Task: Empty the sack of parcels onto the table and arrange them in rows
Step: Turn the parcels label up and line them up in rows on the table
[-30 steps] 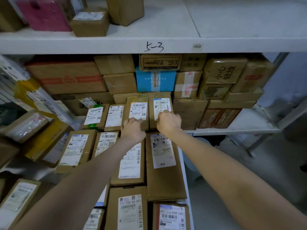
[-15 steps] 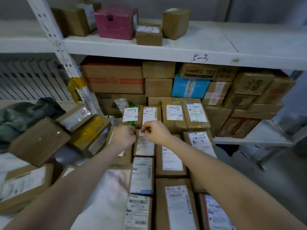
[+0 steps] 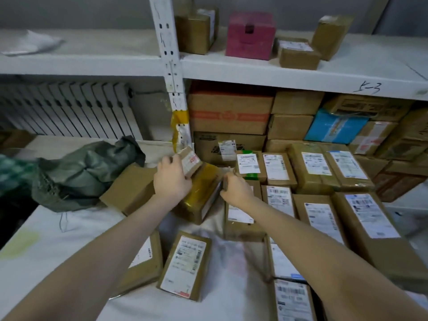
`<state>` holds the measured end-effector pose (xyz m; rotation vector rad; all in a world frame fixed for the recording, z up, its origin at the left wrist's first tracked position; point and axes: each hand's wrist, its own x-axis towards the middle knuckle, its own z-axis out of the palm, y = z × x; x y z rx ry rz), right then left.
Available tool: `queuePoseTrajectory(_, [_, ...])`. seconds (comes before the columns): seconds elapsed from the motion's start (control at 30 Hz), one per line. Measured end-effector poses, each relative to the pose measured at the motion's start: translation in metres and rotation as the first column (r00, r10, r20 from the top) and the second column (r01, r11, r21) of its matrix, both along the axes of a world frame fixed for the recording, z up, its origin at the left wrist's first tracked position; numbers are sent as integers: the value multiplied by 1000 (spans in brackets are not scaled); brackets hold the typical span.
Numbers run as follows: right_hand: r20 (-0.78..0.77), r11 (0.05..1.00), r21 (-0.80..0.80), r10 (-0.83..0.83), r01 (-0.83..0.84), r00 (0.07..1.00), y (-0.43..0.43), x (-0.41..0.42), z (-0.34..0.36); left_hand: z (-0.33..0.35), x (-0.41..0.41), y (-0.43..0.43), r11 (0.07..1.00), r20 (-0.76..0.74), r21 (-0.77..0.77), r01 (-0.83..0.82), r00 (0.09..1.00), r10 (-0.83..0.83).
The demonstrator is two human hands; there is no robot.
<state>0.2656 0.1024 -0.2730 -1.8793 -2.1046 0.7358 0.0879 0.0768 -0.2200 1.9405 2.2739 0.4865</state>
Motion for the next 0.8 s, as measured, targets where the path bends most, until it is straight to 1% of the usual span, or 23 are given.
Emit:
queuePoseTrajectory(0.03, [38,999,16,30,-31,999,5,-6,-3,1,-4,5,1000,-46,-9,-21,999,21])
queuePoseTrajectory(0.07, [98,994,43,92,-96,991,12,-13,-6,2,-7,14,999,-102,-36,-29,994,26])
queuePoseTrajectory(0.1, [174,978,72,179,-194,968,18,-18,-9,2,-8,22,997,-167,-70,-31,986,19])
queuePoseTrajectory(0.13, [259,945,94,281,-314,924,24,-23,-10,0,-7,32,993,-240,-109,-34,971,7])
queuePoseTrajectory(0.2, [425,832,79,471,-550,773,37,-32,-14,-9,-4,48,980,-365,-191,-61,931,-14])
queuePoseTrajectory(0.27, [574,695,60,563,-717,594,54,-41,-20,-20,-5,65,963,-469,-254,-90,882,-42])
queuePoseTrajectory(0.33, [692,597,18,572,-802,441,70,-48,-27,-28,-10,77,944,-555,-316,-98,825,-100])
queuePoseTrajectory(0.4, [745,563,-50,571,-825,345,81,-54,-33,-30,-16,83,930,-578,-355,-96,805,-138])
queuePoseTrajectory(0.5, [736,550,-104,603,-828,308,92,-65,-39,-26,-24,84,893,-579,-420,-163,806,-125])
queuePoseTrajectory(0.57, [706,543,-123,636,-831,311,98,-76,-37,-21,-33,84,857,-623,-470,-211,767,-153])
queuePoseTrajectory(0.63, [686,513,-120,662,-850,303,106,-85,-32,-15,-42,86,826,-642,-508,-245,746,-174])
queuePoseTrajectory(0.7, [677,498,-82,664,-863,319,114,-83,-24,-12,-45,91,806,-622,-534,-256,765,-170])
queuePoseTrajectory(0.73, [677,501,-55,655,-864,337,118,-79,-21,-13,-45,95,800,-612,-542,-258,774,-165])
queuePoseTrajectory(0.8, [698,558,-67,618,-827,361,110,-80,-2,-12,-59,93,816,-570,-547,-187,797,-199])
